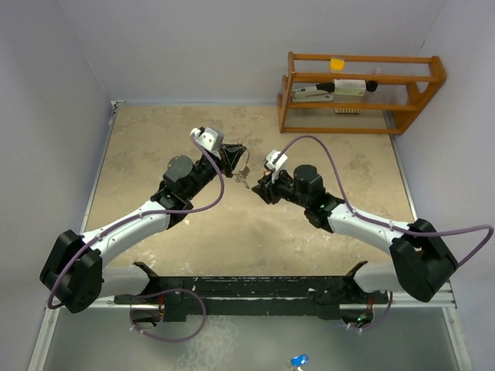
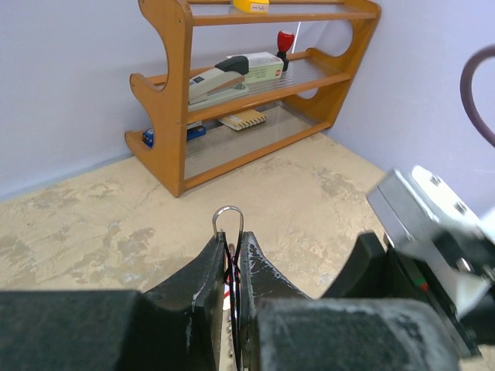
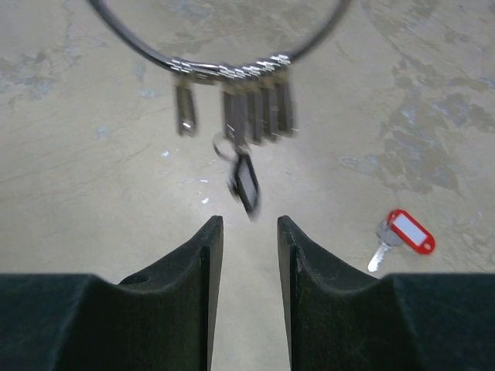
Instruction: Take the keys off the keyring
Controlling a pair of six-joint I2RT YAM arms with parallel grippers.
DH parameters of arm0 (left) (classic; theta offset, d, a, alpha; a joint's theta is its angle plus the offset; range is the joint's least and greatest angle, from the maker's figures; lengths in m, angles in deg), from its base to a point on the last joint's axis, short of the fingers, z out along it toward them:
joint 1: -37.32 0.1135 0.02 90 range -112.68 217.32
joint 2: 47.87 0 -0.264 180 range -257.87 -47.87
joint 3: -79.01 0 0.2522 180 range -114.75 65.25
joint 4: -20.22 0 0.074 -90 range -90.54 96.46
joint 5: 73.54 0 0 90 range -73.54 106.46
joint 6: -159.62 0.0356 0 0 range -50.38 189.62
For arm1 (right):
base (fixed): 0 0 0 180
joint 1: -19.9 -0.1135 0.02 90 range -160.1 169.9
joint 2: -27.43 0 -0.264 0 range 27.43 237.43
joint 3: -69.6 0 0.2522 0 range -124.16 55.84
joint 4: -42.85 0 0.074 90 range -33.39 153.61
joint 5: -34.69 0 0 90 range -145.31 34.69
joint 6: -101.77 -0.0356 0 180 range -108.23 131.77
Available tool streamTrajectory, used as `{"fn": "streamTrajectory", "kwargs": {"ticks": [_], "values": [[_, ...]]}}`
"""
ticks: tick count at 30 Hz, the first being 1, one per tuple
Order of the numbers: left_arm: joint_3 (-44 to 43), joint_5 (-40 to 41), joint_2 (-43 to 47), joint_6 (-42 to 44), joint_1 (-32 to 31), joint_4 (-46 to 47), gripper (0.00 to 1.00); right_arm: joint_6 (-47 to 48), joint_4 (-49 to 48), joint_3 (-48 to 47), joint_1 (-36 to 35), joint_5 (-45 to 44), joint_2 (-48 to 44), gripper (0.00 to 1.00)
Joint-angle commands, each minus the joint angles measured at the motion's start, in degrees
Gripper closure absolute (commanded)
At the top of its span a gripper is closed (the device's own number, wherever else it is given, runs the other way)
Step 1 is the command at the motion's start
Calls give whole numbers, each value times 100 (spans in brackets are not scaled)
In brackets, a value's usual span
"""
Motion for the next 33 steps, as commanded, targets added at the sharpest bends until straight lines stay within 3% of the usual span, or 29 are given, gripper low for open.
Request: {"fn": "streamTrajectory", "kwargs": {"ticks": [1, 17, 33], "values": [[-130, -61, 22, -222, 38, 460, 100, 168, -1132, 273, -357, -643, -144, 65], [-283, -106, 241, -383, 32, 272, 100, 265, -2803, 504, -770, -1276, 432, 65], [-327, -74, 233, -459, 30, 371, 100, 641, -2902, 274, -1194, -1643, 866, 65]]}}
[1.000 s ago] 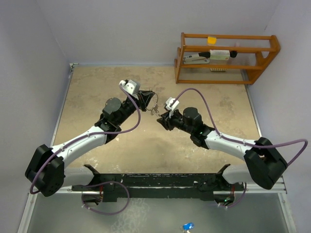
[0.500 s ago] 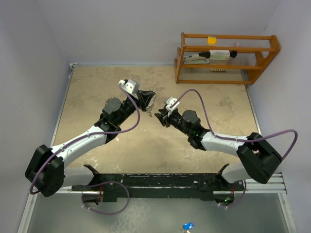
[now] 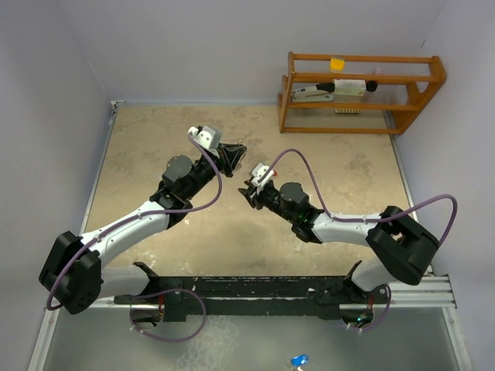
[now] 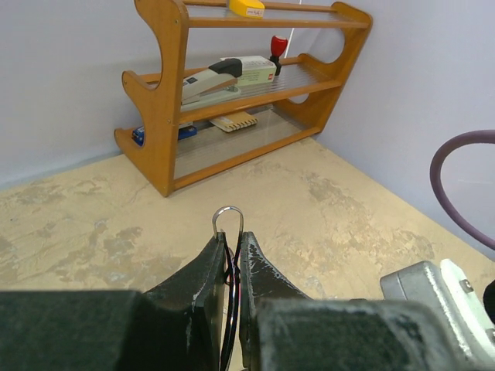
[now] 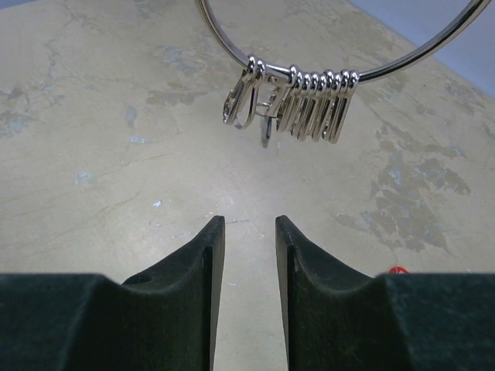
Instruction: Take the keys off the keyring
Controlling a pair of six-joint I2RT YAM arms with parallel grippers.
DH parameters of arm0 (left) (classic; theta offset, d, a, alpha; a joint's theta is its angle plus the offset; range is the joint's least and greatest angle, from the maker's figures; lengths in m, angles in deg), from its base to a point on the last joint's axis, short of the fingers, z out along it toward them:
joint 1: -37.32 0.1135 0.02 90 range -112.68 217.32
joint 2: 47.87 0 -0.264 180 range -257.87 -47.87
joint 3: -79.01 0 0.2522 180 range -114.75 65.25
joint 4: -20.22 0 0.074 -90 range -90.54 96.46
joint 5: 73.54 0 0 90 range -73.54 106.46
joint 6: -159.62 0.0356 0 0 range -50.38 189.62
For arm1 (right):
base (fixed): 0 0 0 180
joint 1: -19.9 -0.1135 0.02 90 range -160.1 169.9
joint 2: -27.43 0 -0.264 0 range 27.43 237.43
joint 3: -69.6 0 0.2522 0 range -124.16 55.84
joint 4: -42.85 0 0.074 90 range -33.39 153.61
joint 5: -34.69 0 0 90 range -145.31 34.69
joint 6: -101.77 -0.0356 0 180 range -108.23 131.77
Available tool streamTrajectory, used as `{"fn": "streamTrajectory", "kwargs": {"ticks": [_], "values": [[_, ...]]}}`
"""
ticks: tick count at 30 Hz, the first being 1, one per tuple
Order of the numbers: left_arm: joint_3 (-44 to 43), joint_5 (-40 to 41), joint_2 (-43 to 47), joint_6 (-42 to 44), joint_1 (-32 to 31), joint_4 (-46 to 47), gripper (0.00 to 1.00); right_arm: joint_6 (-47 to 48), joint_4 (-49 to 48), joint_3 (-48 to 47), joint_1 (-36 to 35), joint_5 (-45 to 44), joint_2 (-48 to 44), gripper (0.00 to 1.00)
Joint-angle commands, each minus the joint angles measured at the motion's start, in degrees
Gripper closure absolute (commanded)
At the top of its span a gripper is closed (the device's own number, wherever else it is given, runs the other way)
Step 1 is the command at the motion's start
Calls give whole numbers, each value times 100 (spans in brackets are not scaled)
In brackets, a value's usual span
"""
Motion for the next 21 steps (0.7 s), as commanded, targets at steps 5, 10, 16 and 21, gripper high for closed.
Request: {"fn": "streamTrajectory", "kwargs": {"ticks": [5, 10, 16, 21], "values": [[-320, -43, 240, -163, 28, 385, 100, 217, -568, -315, -32, -218, 149, 65], [-314, -56, 274, -164, 28, 383, 100, 216, -615, -334, -38, -247, 198, 65], [-314, -100, 375, -183, 28, 398, 100, 202, -865, -384, -51, -339, 386, 65], [-344, -88, 481, -111, 28, 268, 100, 233, -916, -497, -47, -329, 514, 65]]}}
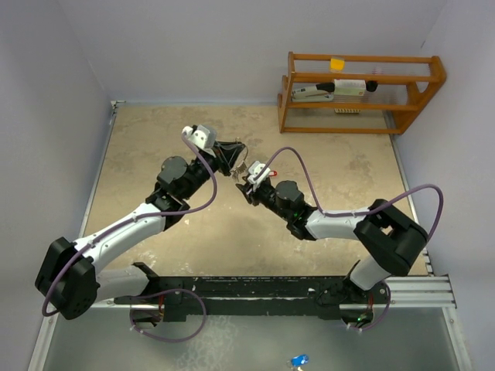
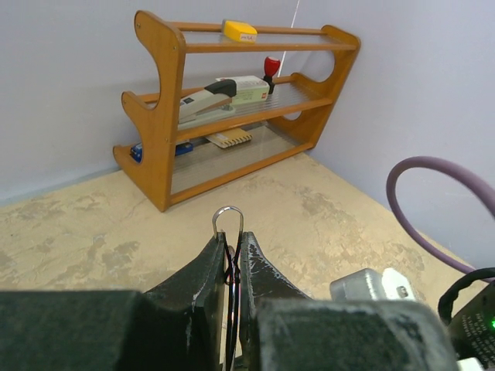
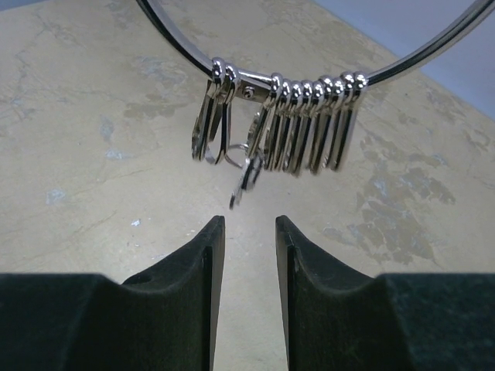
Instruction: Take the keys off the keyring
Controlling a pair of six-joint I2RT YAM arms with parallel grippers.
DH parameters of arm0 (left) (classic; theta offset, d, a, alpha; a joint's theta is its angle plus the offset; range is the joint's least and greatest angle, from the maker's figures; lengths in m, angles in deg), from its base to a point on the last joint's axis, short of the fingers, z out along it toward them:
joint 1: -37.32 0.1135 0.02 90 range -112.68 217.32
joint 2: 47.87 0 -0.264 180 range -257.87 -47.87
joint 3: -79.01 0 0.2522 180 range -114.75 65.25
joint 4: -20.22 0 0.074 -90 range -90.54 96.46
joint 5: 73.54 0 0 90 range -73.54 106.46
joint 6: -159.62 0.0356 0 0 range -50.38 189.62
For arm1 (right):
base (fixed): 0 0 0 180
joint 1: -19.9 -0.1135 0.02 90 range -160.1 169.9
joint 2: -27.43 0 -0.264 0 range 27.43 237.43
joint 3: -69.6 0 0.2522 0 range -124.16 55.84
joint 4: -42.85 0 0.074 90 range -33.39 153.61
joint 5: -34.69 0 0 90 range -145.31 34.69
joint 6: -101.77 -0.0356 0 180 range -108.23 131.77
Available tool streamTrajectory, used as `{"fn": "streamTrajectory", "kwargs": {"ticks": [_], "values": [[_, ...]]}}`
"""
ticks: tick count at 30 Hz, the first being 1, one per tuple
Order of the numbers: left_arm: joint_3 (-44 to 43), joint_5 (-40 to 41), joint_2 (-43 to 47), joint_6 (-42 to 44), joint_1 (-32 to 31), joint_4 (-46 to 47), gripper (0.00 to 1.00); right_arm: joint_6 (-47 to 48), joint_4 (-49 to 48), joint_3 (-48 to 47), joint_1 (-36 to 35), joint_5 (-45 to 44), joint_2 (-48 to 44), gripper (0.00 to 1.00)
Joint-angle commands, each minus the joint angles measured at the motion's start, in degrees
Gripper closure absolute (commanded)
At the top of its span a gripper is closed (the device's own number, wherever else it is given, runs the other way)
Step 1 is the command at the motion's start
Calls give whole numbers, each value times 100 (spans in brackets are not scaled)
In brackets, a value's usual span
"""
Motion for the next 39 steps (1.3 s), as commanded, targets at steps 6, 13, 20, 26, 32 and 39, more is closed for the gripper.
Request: {"fn": "streamTrajectory", "kwargs": {"ticks": [6, 13, 20, 26, 32, 39], "values": [[-287, -61, 278, -29, 28, 255, 100, 91, -427, -363, -30, -10, 10, 64], [-244, -102, 285, -78, 28, 349, 100, 87, -479, -371, -39, -69, 22, 64], [-271, -100, 284, -22, 28, 272, 100, 84, -475, -447, -38, -23, 105, 63], [-270, -107, 260, -43, 28, 291, 100, 73, -464, -454, -47, -11, 108, 63], [-253, -120, 280, -75, 29, 347, 100, 52, -476, -464, -52, -78, 158, 65], [-251, -136, 288, -67, 28, 329, 100, 44, -539, -520, -56, -88, 229, 64]]}}
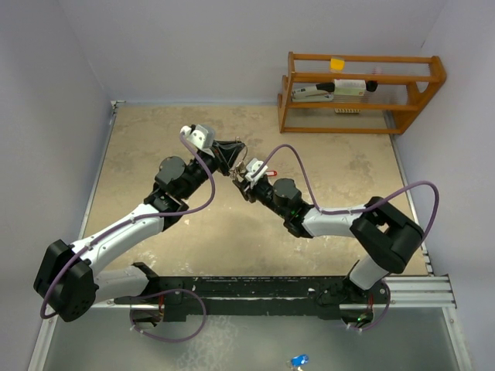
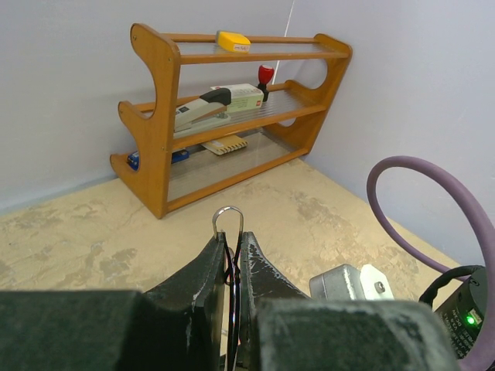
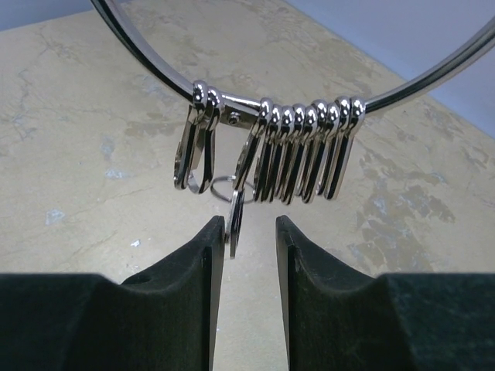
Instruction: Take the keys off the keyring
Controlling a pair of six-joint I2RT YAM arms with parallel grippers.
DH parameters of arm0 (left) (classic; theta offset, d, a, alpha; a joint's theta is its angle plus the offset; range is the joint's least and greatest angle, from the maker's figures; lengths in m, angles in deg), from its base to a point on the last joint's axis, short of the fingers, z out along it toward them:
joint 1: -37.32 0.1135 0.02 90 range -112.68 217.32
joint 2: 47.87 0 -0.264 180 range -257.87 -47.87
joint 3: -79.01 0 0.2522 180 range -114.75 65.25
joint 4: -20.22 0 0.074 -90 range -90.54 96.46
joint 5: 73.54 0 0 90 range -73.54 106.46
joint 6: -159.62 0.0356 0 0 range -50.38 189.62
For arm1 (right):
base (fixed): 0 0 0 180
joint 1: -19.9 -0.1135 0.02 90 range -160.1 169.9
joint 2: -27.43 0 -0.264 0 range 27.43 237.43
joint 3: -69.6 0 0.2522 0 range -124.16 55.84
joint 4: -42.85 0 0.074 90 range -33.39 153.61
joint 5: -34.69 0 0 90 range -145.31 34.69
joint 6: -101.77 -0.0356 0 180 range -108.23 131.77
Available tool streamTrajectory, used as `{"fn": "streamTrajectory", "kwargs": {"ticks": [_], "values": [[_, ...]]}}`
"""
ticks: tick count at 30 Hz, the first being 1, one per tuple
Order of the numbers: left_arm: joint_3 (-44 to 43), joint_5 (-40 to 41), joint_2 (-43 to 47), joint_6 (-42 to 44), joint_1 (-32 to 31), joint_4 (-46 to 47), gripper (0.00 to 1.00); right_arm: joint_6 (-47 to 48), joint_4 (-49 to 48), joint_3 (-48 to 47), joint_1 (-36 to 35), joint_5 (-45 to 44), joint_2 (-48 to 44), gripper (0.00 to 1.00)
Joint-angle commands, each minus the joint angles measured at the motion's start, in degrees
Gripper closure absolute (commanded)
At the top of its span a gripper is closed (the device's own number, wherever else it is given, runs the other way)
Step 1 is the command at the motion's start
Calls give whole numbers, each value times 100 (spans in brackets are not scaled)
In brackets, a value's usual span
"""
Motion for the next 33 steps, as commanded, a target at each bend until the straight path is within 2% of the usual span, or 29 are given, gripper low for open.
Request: {"fn": "streamTrajectory", "kwargs": {"ticks": [1, 25, 27, 32, 33], "values": [[-222, -73, 155, -63, 28, 359, 100, 33, -392, -280, -38, -79, 15, 64], [-204, -80, 145, -88, 28, 429, 100, -31, -348, -393, -47, -42, 114, 69], [-201, -74, 152, -91, 28, 430, 100, -38, -318, -414, -47, -50, 124, 75], [-169, 9, 195, -38, 28, 447, 100, -63, -177, -434, -47, -76, 102, 98], [-162, 40, 208, -13, 28, 437, 100, -65, -136, -425, -48, -77, 80, 100]]}}
